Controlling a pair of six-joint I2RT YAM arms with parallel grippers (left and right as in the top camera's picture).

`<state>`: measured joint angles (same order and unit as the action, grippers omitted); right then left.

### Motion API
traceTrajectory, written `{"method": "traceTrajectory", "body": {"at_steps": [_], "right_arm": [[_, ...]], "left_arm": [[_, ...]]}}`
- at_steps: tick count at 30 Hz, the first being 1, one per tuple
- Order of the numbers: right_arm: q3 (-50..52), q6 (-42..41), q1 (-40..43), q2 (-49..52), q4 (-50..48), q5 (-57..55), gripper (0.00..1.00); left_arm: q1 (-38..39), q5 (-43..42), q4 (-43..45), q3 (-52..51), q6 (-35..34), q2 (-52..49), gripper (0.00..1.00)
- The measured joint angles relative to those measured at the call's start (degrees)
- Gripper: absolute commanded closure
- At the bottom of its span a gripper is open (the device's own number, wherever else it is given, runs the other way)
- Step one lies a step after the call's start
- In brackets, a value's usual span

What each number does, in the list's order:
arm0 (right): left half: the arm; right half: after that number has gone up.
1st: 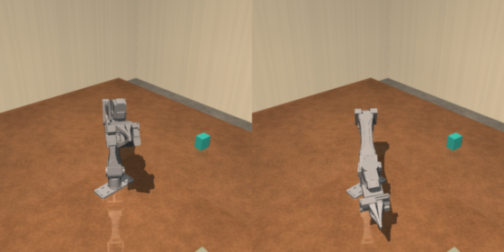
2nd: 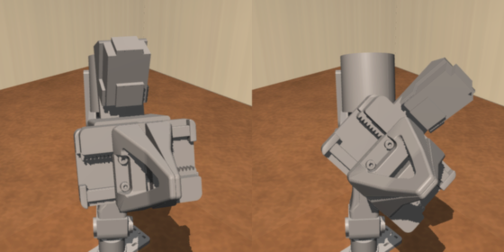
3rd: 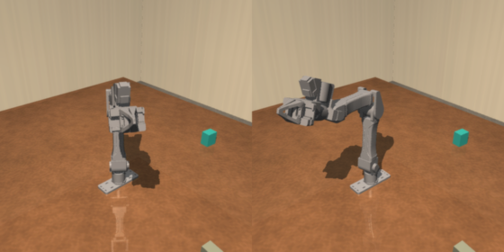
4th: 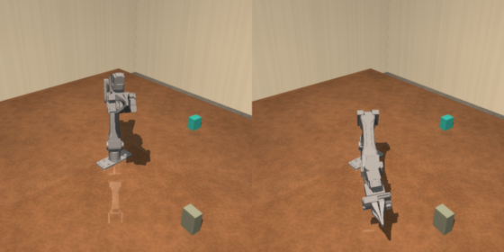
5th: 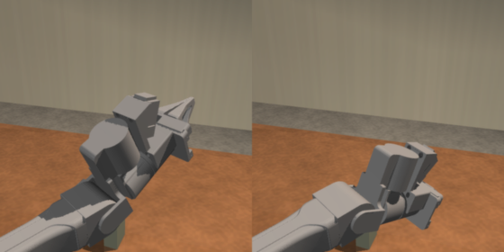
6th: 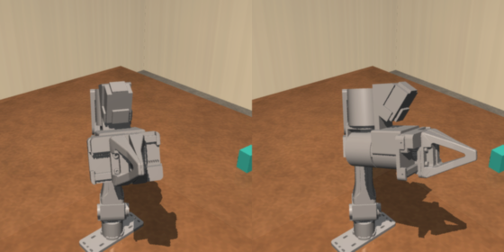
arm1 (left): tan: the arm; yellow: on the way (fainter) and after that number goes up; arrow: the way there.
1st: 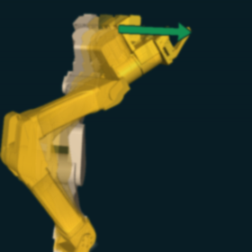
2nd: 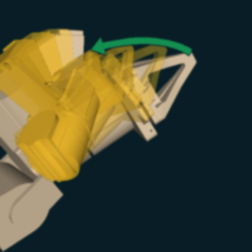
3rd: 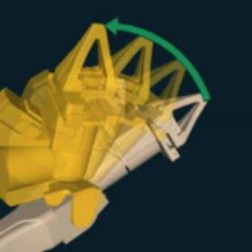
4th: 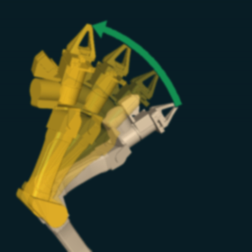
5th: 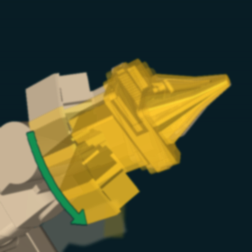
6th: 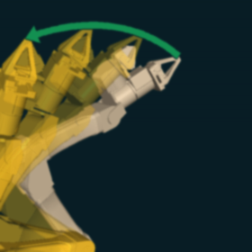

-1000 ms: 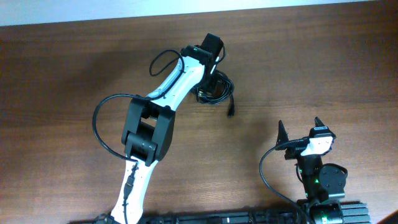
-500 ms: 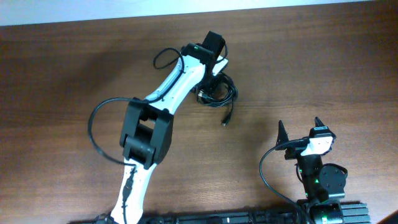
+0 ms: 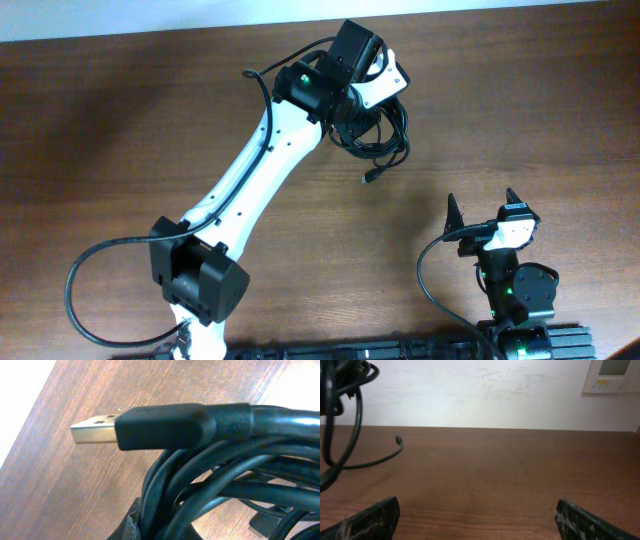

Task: Untangle cables
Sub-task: 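Grasp the cable coil with the left gripper and lift it up, then move the right gripper toward the lifted coil held by the left gripper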

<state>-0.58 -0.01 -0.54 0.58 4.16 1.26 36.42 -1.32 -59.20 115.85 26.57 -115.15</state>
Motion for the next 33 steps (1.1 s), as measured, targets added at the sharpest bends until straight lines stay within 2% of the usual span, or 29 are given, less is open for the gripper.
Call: {"method": "traceTrajectory", "body": {"at_steps": [6,15,24,33], "right_arm": [[0.0,0.0,0.0,0.0,0.0,0.0,0.01],[0.0,0.0,0.0,0.0,-0.2,0.2,0.01],[-0.3,0.0,0.0,0.0,-0.5,2.9,0.01],[-11.2,1.5,0.0,0.0,10.2,5.0,0.01]], "left_arm": [[0.8,0.0,-4.3,0.0,3.3,1.2,1.0],[0.9,1.2,-4.5,0.0,6.0,7.5,1.0],[4.2,5.7,-3.7,0.0,6.9,8.0,1.0],[6.5,11.5,-1.5,0.0,6.9,8.0,1.0]]}}
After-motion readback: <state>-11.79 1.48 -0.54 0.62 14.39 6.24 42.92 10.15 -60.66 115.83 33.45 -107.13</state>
